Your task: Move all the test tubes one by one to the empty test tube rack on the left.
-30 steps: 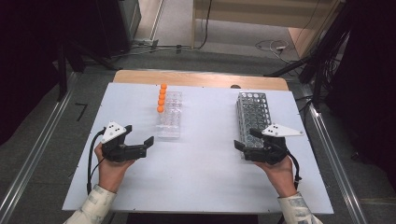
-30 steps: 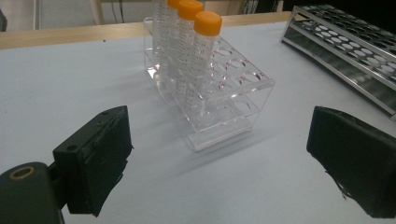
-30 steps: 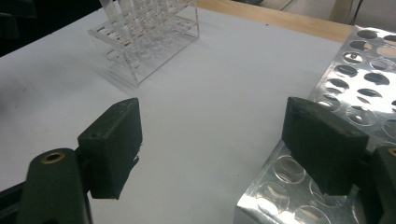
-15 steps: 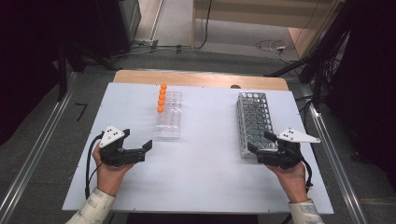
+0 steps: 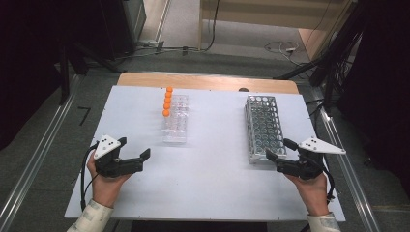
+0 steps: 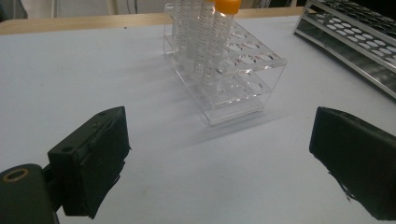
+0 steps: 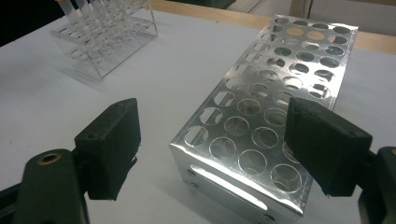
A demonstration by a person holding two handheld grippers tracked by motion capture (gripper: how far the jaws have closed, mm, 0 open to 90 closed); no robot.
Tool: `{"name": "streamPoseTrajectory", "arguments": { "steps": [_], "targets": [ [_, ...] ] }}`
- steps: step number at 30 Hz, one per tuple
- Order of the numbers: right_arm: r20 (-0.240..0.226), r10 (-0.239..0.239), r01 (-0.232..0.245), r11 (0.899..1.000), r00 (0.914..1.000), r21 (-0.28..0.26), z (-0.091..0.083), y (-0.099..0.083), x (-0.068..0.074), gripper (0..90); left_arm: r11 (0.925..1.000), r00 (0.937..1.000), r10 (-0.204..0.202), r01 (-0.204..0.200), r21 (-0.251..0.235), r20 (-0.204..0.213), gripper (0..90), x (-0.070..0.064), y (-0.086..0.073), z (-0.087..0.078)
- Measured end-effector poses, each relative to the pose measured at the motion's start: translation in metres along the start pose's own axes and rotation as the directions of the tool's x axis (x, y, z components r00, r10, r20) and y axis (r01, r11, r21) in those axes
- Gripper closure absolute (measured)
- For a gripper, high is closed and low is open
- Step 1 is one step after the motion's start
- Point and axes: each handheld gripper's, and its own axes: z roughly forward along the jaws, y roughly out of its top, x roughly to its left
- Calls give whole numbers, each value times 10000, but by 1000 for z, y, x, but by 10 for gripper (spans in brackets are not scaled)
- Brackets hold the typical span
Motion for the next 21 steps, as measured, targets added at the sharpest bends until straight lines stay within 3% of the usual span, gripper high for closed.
{"name": "streamPoseTrajectory", "arguments": {
  "steps": [21],
  "targets": [
    [519,472,-482,9987,9975,172,-20,-23,-19,174,9997,9988,-229,224,-115,-425,57,14,-10,-21]
  ]
}}
